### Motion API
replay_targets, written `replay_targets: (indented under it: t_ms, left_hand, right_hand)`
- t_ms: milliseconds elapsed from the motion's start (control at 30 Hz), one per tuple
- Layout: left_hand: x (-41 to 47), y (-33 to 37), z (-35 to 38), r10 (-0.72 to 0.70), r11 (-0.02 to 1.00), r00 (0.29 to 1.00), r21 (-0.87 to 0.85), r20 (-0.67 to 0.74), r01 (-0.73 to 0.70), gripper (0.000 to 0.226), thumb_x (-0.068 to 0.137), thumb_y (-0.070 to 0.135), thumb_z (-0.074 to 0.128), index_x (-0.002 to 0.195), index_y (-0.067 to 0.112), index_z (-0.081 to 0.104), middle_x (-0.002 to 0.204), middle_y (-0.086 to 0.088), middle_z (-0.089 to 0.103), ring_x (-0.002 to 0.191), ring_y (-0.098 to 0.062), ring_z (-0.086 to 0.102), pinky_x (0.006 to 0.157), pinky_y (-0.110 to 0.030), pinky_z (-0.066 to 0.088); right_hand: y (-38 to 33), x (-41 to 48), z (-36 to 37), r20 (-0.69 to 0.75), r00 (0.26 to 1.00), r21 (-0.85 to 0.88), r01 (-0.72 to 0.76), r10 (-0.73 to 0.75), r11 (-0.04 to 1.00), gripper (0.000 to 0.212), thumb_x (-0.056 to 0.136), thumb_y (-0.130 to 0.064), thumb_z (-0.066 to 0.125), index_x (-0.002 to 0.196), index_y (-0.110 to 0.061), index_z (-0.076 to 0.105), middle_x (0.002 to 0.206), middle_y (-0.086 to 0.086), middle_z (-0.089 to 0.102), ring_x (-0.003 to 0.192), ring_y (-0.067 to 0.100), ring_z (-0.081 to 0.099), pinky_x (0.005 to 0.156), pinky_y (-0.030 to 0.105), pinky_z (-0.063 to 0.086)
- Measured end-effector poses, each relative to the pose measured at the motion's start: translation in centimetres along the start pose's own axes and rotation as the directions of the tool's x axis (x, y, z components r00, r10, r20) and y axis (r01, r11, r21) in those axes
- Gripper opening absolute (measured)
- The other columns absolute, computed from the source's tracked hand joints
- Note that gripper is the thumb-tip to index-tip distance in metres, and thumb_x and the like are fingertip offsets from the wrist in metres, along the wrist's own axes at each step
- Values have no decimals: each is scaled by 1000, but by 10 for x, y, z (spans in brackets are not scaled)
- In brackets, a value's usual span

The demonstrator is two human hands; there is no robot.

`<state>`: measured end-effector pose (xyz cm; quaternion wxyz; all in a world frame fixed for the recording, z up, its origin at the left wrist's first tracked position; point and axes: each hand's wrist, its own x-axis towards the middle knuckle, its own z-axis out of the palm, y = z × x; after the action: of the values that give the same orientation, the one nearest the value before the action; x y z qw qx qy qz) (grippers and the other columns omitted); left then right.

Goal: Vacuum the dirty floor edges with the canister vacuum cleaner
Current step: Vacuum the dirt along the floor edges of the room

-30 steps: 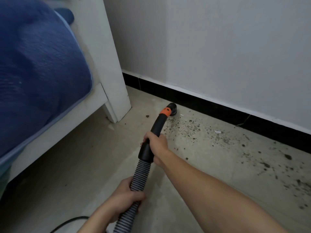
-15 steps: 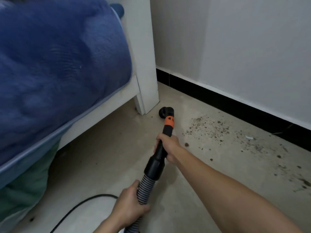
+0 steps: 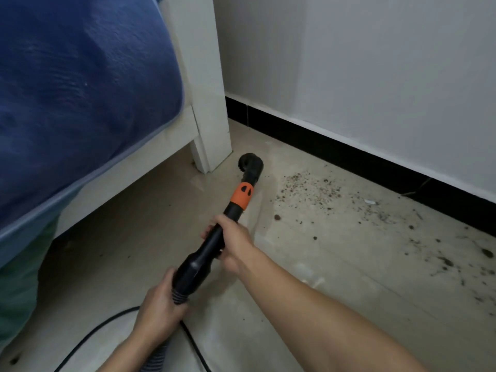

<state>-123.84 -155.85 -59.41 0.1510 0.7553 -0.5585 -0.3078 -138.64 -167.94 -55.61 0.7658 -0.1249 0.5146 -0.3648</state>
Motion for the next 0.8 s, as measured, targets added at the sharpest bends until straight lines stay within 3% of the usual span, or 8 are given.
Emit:
replay_targets:
  t_ms: [100,200,267,400,500,600,733,800]
  left_hand:
    - [11,-19,-17,16,996,999,90,51,-21,45,65,10,69,102,32,57,81,2,69,76,-24,64,65,-35,51]
    - [21,-42,-33,-3,990,998,143,63,-6,36,64,36,64,96,51,60,84,13,71,79,-14,66,68,-32,54]
    - [27,-57,-42,-11,986,998,166,61,1,32,62,50,66,92,60,60,83,20,71,79,-8,66,69,-32,54]
    - [38,-57,-48,-13,971,997,237,78,-6,32,67,36,76,90,55,63,79,18,71,77,-9,66,67,-33,54]
    - [48,-32,-27,16,970,995,240,97,-39,29,65,23,69,89,39,65,79,12,70,77,-16,67,65,-34,55]
    - [53,14,8,119,966,988,217,94,-137,33,63,16,69,89,32,58,79,2,68,75,-25,66,59,-32,51]
    - [59,60,32,209,958,974,182,83,-221,36,63,17,74,86,30,49,72,3,62,67,-22,59,49,-29,36]
    - [62,58,31,198,962,976,176,89,-211,34,64,15,74,83,28,50,69,5,61,63,-20,58,49,-30,38]
  right_hand:
    - [-12,-11,-12,-71,997,219,-11,27,976,20,84,-30,68,92,-15,57,69,4,64,65,19,64,72,34,50]
    - [9,-25,-24,-117,991,316,-27,67,948,24,88,-31,67,97,-12,55,70,9,65,65,23,64,75,41,52]
    - [40,-38,-29,-95,988,374,-78,122,924,26,89,-30,66,101,-9,57,80,14,67,77,27,67,77,47,54]
    - [57,-45,-36,-80,981,513,-109,174,852,32,91,-31,65,107,-4,57,96,19,66,93,32,65,80,54,53]
    - [24,-27,-55,-180,976,462,-27,123,886,31,89,-32,67,104,-7,56,88,16,68,82,30,67,67,45,56]
    - [-30,-14,-83,-257,965,369,46,54,928,26,89,-32,65,100,-10,57,75,12,66,64,26,66,64,38,58]
    - [-65,-6,-112,-277,961,323,76,18,943,38,88,-36,63,113,-8,59,86,10,71,61,23,68,63,36,58]
    - [-56,-6,-116,-276,961,312,73,17,947,33,89,-35,64,108,-9,58,83,11,71,66,24,69,70,41,59]
